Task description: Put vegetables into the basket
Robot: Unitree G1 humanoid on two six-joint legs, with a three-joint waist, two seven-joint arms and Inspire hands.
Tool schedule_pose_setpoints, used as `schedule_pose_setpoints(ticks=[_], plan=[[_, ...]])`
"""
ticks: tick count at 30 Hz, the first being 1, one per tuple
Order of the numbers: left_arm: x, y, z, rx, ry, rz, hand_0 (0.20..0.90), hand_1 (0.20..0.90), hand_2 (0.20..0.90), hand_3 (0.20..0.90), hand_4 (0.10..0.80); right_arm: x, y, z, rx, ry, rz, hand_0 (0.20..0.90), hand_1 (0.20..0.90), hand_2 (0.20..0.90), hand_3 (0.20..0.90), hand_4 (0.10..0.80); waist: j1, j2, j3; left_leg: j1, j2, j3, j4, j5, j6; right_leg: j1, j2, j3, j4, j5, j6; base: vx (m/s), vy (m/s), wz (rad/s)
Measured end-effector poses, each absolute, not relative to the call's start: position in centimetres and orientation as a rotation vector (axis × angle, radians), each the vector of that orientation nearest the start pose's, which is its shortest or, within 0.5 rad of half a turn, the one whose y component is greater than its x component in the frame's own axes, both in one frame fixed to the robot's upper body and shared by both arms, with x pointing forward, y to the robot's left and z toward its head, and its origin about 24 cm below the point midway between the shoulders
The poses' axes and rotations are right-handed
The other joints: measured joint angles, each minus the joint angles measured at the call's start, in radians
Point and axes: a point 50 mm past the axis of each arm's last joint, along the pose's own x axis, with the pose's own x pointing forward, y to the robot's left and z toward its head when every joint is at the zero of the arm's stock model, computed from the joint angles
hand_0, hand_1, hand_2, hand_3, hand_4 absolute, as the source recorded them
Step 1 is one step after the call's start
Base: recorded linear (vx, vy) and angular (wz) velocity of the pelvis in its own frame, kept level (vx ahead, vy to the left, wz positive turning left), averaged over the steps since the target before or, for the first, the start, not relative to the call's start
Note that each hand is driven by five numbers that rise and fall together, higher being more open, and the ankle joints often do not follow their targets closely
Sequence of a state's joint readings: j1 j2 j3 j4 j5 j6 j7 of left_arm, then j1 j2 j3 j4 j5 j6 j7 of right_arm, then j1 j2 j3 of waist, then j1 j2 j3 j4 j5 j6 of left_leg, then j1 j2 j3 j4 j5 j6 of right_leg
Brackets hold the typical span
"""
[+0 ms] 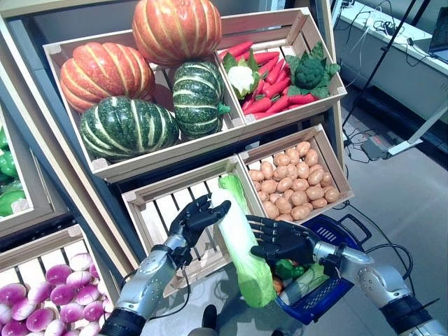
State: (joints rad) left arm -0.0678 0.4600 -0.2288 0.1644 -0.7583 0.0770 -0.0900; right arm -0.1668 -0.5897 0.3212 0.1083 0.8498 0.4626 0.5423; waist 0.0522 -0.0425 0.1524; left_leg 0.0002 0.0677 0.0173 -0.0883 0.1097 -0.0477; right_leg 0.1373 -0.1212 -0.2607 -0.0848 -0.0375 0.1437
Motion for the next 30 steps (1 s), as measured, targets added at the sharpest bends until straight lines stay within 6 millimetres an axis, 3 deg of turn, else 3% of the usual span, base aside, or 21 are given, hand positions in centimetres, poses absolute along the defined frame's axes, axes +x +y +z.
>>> schedule_pose_setpoints(ticks=[30], plan=[[23.5, 18.4, -1.0, -0.228, 0.401, -0.237, 0.300, 0.300, 0.300, 0.300, 0.400, 23.3, -15.6, 0.4, 0.309, 0.815, 0.843, 0.900, 0.900, 0.900, 0.900, 0.800, -0.004, 0.001, -0.060, 0.015, 0.000, 0.001, 0.000, 0.000, 0.000, 0.014, 0.000, 0.002, 0.000, 0.001, 0.000, 0.000, 0.000, 0.00]])
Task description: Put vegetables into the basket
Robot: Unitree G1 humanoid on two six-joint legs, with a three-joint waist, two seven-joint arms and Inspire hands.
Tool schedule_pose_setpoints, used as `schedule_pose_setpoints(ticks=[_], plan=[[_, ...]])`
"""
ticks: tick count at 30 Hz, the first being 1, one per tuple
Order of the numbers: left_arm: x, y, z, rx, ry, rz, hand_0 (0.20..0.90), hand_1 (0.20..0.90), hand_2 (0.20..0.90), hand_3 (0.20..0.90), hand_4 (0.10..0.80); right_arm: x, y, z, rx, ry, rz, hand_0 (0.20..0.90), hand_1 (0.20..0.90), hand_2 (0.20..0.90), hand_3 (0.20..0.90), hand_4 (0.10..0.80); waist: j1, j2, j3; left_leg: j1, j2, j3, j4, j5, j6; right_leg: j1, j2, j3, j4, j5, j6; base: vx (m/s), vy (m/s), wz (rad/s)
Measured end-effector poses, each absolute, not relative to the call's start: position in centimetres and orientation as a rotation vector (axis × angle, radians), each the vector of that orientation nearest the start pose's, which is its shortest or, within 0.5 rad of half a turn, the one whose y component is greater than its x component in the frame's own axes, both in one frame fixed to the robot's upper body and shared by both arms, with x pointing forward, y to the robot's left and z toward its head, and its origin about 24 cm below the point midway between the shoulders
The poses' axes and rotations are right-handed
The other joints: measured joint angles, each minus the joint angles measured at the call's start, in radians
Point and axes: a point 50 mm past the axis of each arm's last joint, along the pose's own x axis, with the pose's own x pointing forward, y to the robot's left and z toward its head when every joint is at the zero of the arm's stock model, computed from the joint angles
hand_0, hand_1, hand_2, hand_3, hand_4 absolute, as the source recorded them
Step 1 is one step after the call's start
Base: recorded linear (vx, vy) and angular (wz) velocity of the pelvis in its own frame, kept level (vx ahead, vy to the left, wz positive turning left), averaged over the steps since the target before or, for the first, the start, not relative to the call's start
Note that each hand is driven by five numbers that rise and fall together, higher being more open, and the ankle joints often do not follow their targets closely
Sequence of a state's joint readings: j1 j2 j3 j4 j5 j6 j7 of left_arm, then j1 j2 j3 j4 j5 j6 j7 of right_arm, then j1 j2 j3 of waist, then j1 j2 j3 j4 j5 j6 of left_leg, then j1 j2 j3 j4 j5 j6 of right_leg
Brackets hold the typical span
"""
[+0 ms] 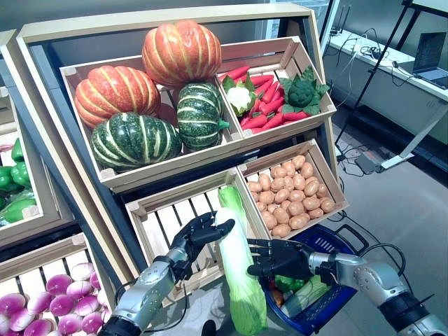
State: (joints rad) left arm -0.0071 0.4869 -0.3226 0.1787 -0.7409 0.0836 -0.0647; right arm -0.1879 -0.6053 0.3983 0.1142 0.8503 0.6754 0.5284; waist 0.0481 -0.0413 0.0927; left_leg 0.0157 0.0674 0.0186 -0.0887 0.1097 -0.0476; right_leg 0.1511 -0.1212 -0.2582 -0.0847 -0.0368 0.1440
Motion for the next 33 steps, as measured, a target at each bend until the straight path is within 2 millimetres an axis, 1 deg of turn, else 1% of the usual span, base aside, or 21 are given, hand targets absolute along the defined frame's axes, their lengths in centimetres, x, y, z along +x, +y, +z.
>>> schedule_pose_setpoints(ticks=[4, 7, 9, 12, 16, 21, 23, 26, 30, 33], plan=[[23.1, 18.4, -1.4, -0.200, 0.416, -0.242, 0.300, 0.300, 0.300, 0.300, 0.400, 23.0, -15.4, 0.0, 0.315, 0.846, 0.845, 0.900, 0.900, 0.900, 0.900, 0.800, 0.001, 0.000, -0.012, -0.001, 0.000, 0.000, 0.000, 0.000, 0.000, -0.001, 0.000, 0.000, 0.000, 0.000, 0.000, 0.000, 0.000, 0.00], [23.1, 18.5, -1.4, -0.171, 0.417, -0.226, 0.300, 0.300, 0.300, 0.300, 0.400, 23.0, -15.1, -0.3, 0.290, 0.831, 0.816, 0.900, 0.900, 0.900, 0.900, 0.800, -0.001, 0.001, -0.022, 0.000, 0.000, 0.000, 0.000, 0.000, 0.000, 0.000, 0.000, 0.000, 0.000, 0.000, 0.000, 0.000, 0.000, 0.00], [23.2, 18.4, -1.4, -0.159, 0.412, -0.210, 0.300, 0.300, 0.300, 0.300, 0.400, 22.9, -14.3, -0.8, 0.254, 0.799, 0.742, 0.900, 0.900, 0.900, 0.900, 0.800, -0.005, 0.002, -0.024, 0.000, 0.000, 0.000, 0.000, 0.000, 0.000, -0.001, 0.000, 0.002, 0.000, 0.000, 0.000, 0.000, 0.000, 0.00], [23.2, 18.0, -1.4, -0.169, 0.408, -0.199, 0.300, 0.300, 0.300, 0.300, 0.400, 22.2, -13.3, -1.8, 0.247, 0.780, 0.649, 0.900, 0.900, 0.900, 0.900, 0.800, -0.008, 0.004, -0.025, 0.000, 0.000, 0.007, 0.000, -0.002, 0.002, -0.005, -0.001, 0.009, 0.001, 0.000, 0.000, -0.013, 0.014, -0.05], [23.2, 18.1, -1.4, -0.157, 0.408, -0.175, 0.300, 0.300, 0.300, 0.300, 0.400, 21.7, -12.9, -2.0, 0.206, 0.776, 0.577, 0.900, 0.900, 0.900, 0.900, 0.800, -0.022, 0.008, -0.025, -0.002, 0.000, 0.012, 0.000, -0.003, 0.004, -0.011, -0.002, 0.025, 0.000, 0.000, 0.001, -0.004, 0.009, -0.06], [23.3, 17.8, -1.3, -0.139, 0.398, -0.157, 0.300, 0.300, 0.300, 0.300, 0.400, 21.5, -12.8, -1.9, 0.194, 0.770, 0.532, 0.900, 0.900, 0.900, 0.900, 0.800, -0.030, 0.019, -0.024, -0.003, 0.000, 0.012, -0.001, -0.003, 0.004, -0.013, -0.002, 0.026, 0.000, 0.000, 0.001, 0.000, 0.000, 0.00], [23.3, 17.8, -1.2, -0.138, 0.394, -0.157, 0.300, 0.300, 0.300, 0.300, 0.400, 21.5, -12.8, -1.9, 0.202, 0.775, 0.533, 0.900, 0.900, 0.900, 0.900, 0.800, -0.030, 0.022, -0.024, -0.004, 0.000, 0.012, -0.001, -0.003, 0.004, -0.013, -0.002, 0.026, 0.000, 0.000, 0.001, 0.000, 0.000, 0.00], [23.3, 17.8, -1.2, -0.138, 0.396, -0.158, 0.300, 0.300, 0.300, 0.300, 0.400, 21.0, -12.6, -2.0, 0.268, 0.834, 0.563, 0.900, 0.900, 0.900, 0.900, 0.800, -0.027, 0.022, -0.024, -0.005, 0.000, 0.012, -0.001, -0.003, 0.004, -0.013, -0.002, 0.025, 0.000, 0.000, 0.001, 0.000, 0.000, 0.00], [23.2, 17.8, -1.4, -0.128, 0.415, -0.176, 0.300, 0.300, 0.300, 0.300, 0.400, 20.3, -12.0, -1.9, 0.332, 0.913, 0.693, 0.900, 0.900, 0.900, 0.900, 0.800, -0.019, 0.022, -0.024, -0.005, 0.000, 0.011, -0.001, -0.003, 0.003, -0.011, -0.002, 0.022, -0.003, 0.000, 0.001, 0.008, -0.003, 0.01], [23.2, 17.7, -1.4, -0.128, 0.417, -0.209, 0.300, 0.300, 0.300, 0.300, 0.400, 20.1, -12.4, -1.9, 0.334, 0.942, 0.750, 0.900, 0.900, 0.900, 0.900, 0.800, -0.003, 0.022, -0.024, -0.005, -0.001, 0.009, -0.001, -0.003, 0.003, -0.008, -0.002, 0.017, -0.004, 0.000, 0.001, 0.024, -0.006, 0.04]])
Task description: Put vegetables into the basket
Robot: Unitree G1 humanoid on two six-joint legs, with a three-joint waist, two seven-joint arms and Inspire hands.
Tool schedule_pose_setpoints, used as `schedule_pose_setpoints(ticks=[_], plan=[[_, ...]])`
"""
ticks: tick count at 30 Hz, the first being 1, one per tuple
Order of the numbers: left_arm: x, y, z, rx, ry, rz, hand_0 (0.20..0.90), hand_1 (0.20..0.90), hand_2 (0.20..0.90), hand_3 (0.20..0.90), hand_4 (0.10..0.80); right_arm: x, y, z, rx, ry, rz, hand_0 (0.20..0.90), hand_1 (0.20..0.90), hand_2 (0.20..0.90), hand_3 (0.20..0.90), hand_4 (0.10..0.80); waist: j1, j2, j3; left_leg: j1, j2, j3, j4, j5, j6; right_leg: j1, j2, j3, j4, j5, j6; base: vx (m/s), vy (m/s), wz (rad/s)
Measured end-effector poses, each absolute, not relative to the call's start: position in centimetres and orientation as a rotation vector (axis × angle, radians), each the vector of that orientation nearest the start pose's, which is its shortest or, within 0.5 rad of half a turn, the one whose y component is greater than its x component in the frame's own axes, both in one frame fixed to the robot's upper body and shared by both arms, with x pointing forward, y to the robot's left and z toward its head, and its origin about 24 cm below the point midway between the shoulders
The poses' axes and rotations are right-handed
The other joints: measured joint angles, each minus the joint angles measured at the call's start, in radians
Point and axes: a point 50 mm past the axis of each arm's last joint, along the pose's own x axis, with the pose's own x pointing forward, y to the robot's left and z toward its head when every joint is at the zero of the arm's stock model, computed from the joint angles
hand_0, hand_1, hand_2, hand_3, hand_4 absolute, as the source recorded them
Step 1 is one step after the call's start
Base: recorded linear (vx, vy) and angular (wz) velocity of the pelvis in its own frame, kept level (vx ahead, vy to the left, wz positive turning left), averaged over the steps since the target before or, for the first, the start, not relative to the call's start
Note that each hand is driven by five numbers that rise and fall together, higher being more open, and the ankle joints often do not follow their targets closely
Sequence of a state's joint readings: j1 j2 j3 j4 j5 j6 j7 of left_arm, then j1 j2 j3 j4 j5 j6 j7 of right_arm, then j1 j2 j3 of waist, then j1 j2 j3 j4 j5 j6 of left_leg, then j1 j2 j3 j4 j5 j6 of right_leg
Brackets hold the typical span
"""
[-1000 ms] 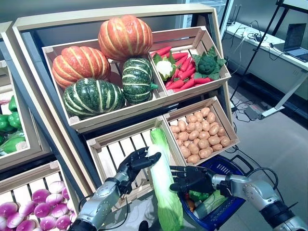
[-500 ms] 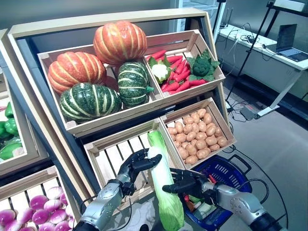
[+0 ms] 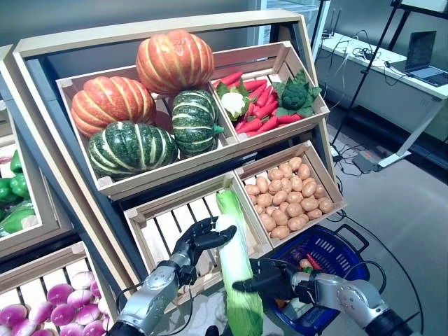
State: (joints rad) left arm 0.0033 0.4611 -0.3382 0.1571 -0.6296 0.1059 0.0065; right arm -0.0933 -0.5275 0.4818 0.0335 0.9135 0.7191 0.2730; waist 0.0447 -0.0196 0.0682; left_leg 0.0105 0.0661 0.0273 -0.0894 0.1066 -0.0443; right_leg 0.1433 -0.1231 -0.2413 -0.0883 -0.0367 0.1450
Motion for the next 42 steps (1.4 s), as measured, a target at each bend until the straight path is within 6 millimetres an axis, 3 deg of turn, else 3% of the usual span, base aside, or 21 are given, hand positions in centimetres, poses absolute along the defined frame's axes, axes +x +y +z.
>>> schedule_pose_setpoints(ticks=[8, 9, 10, 12, 32, 33, 34, 35, 42], plan=[[23.1, 17.6, -1.3, -0.135, 0.415, -0.242, 0.300, 0.300, 0.300, 0.300, 0.400, 20.1, -13.3, -1.6, 0.321, 0.954, 0.801, 0.900, 0.900, 0.900, 0.900, 0.800, 0.005, -0.001, 0.000, -0.001, -0.001, -0.009, 0.000, 0.000, 0.000, 0.003, 0.000, -0.010, 0.000, -0.001, 0.000, 0.003, 0.000, 0.03], [23.1, 17.5, -1.3, -0.136, 0.414, -0.245, 0.300, 0.300, 0.300, 0.300, 0.400, 20.1, -13.4, -1.6, 0.321, 0.955, 0.806, 0.789, 0.789, 0.789, 0.789, 0.726, 0.005, -0.001, 0.000, -0.001, -0.001, -0.009, 0.000, 0.000, 0.000, 0.003, 0.000, -0.010, 0.000, -0.001, 0.000, 0.000, 0.000, 0.00], [23.1, 17.5, -1.3, -0.136, 0.414, -0.246, 0.300, 0.300, 0.300, 0.300, 0.400, 20.1, -13.4, -1.6, 0.314, 0.953, 0.815, 0.455, 0.455, 0.455, 0.455, 0.504, 0.005, -0.001, 0.000, -0.001, -0.001, -0.009, 0.000, 0.000, 0.000, 0.003, 0.001, -0.010, 0.000, -0.001, 0.000, 0.000, 0.000, 0.00], [23.1, 17.5, -1.3, -0.137, 0.413, -0.249, 0.300, 0.300, 0.300, 0.300, 0.400, 20.3, -13.6, -1.6, 0.293, 0.947, 0.820, 0.300, 0.300, 0.300, 0.300, 0.400, 0.004, -0.001, 0.000, -0.001, -0.001, -0.010, 0.000, 0.000, 0.000, 0.003, 0.000, -0.010, 0.000, -0.001, 0.000, 0.000, 0.000, 0.00], [23.2, 17.2, -0.8, -0.150, 0.392, -0.260, 0.300, 0.300, 0.300, 0.300, 0.400, 20.3, -13.8, -1.8, 0.301, 0.924, 0.810, 0.300, 0.300, 0.300, 0.300, 0.400, 0.004, -0.002, -0.001, 0.002, -0.002, -0.016, 0.000, 0.001, 0.000, 0.007, 0.000, -0.009, 0.000, -0.001, 0.000, 0.000, 0.000, 0.00], [23.2, 17.2, -0.8, -0.150, 0.391, -0.260, 0.460, 0.460, 0.460, 0.460, 0.507, 20.3, -13.8, -1.8, 0.304, 0.919, 0.808, 0.300, 0.300, 0.300, 0.300, 0.400, 0.004, -0.002, -0.001, 0.002, -0.002, -0.016, 0.000, 0.001, 0.000, 0.007, 0.001, -0.009, 0.000, -0.001, 0.000, 0.000, 0.000, 0.00], [23.2, 17.2, -0.7, -0.150, 0.391, -0.260, 0.752, 0.752, 0.752, 0.752, 0.701, 20.2, -13.9, -1.8, 0.307, 0.914, 0.806, 0.300, 0.300, 0.300, 0.300, 0.400, 0.004, -0.002, -0.001, 0.002, -0.002, -0.016, 0.000, 0.001, 0.000, 0.007, 0.001, -0.009, 0.000, -0.001, 0.000, 0.000, 0.000, 0.00], [23.3, 17.2, -0.7, -0.151, 0.390, -0.262, 0.900, 0.900, 0.900, 0.900, 0.800, 20.2, -13.9, -1.8, 0.312, 0.910, 0.804, 0.300, 0.300, 0.300, 0.300, 0.400, 0.004, -0.002, -0.001, 0.002, -0.002, -0.016, 0.000, 0.001, 0.000, 0.007, 0.000, -0.009, 0.000, -0.001, 0.000, 0.000, 0.000, 0.00], [23.6, 17.1, -0.2, -0.208, 0.363, -0.255, 0.900, 0.900, 0.900, 0.900, 0.800, 19.5, -13.5, -2.0, 0.427, 0.872, 0.796, 0.300, 0.300, 0.300, 0.300, 0.400, 0.001, -0.002, -0.001, 0.002, -0.002, -0.016, 0.000, 0.001, 0.000, 0.007, 0.001, -0.008, 0.000, -0.001, 0.000, 0.000, 0.000, 0.00]])
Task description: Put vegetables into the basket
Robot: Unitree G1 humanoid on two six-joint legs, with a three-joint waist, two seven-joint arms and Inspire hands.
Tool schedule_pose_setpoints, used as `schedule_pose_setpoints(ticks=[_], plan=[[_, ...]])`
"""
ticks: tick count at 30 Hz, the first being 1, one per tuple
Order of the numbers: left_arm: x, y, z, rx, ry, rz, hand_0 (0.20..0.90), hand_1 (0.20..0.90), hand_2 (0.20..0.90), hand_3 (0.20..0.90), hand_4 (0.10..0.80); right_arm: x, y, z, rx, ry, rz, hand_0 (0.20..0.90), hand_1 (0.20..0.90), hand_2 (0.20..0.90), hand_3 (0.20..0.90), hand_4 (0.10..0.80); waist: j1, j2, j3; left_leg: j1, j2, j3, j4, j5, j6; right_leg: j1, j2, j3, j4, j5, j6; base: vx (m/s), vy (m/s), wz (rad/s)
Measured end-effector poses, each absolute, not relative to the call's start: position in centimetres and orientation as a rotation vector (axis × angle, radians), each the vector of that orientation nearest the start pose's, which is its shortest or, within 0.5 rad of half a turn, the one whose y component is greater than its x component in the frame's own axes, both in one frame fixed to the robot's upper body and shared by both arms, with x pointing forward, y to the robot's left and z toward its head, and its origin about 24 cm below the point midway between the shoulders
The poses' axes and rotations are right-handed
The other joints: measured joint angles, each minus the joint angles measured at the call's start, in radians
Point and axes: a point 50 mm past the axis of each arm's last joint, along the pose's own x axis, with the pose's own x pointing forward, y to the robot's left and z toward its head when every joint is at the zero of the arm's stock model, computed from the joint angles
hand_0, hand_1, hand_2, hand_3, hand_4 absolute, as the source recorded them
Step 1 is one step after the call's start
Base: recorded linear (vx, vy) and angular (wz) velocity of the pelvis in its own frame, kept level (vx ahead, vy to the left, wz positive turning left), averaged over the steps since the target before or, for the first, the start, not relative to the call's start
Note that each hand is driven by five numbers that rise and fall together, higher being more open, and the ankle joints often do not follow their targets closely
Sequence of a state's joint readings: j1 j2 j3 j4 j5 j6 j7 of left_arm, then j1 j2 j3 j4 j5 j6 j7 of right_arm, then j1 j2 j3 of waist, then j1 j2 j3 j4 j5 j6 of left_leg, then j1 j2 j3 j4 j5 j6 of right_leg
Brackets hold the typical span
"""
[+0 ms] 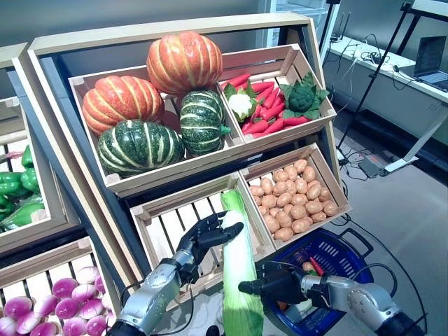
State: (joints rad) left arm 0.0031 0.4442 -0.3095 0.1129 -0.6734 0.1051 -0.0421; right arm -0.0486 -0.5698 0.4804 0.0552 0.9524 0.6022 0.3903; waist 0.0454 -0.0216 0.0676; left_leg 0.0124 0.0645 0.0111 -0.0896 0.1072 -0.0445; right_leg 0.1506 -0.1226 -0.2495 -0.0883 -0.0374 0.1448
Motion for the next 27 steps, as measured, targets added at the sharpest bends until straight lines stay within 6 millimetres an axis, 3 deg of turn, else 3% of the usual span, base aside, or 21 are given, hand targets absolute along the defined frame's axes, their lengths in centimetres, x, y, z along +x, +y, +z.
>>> schedule_pose_setpoints(ticks=[11, 16, 18, 24, 27], plan=[[24.3, 16.8, 0.7, -0.308, 0.320, -0.267, 0.900, 0.900, 0.900, 0.900, 0.800, 19.6, -13.2, -2.0, 0.458, 0.778, 0.744, 0.300, 0.300, 0.300, 0.300, 0.400, -0.006, 0.001, 0.000, -0.001, 0.001, 0.004, -0.006, -0.001, 0.000, -0.002, 0.000, 0.022, 0.000, -0.001, -0.001, -0.004, -0.009, 0.00], [24.4, 16.1, 1.6, -0.377, 0.275, -0.331, 0.900, 0.900, 0.900, 0.900, 0.800, 19.3, -13.4, -2.1, 0.618, 0.706, 0.647, 0.300, 0.300, 0.300, 0.300, 0.400, -0.016, 0.001, 0.001, -0.002, 0.003, 0.018, -0.006, -0.002, 0.001, -0.009, 0.001, 0.029, 0.000, -0.001, -0.001, -0.031, -0.049, -0.05], [24.4, 16.1, 1.6, -0.390, 0.269, -0.340, 0.900, 0.900, 0.900, 0.900, 0.800, 19.9, -14.1, -1.7, 0.646, 0.642, 0.567, 0.300, 0.300, 0.300, 0.300, 0.400, -0.026, 0.001, 0.001, -0.005, 0.004, 0.022, -0.006, -0.002, 0.001, -0.014, 0.001, 0.035, 0.000, -0.001, -0.001, -0.034, -0.037, -0.08], [24.1, 16.5, 1.2, -0.389, 0.296, -0.326, 0.900, 0.900, 0.900, 0.900, 0.800, 23.0, -19.1, 1.5, 0.742, 0.280, 0.266, 0.300, 0.300, 0.300, 0.300, 0.400, -0.031, -0.001, 0.019, -0.008, 0.005, 0.029, -0.001, -0.002, 0.002, -0.025, 0.001, 0.048, 0.000, 0.001, 0.000, -0.042, -0.036, -0.06], [24.0, 16.7, 1.1, -0.392, 0.300, -0.319, 0.900, 0.900, 0.900, 0.900, 0.800, 23.3, -20.4, 1.7, 0.768, 0.225, 0.184, 0.300, 0.300, 0.300, 0.300, 0.400, -0.031, -0.002, 0.022, -0.013, 0.005, 0.036, 0.000, -0.003, 0.002, -0.034, 0.002, 0.053, 0.000, 0.001, 0.000, -0.054, -0.031, -0.05]])
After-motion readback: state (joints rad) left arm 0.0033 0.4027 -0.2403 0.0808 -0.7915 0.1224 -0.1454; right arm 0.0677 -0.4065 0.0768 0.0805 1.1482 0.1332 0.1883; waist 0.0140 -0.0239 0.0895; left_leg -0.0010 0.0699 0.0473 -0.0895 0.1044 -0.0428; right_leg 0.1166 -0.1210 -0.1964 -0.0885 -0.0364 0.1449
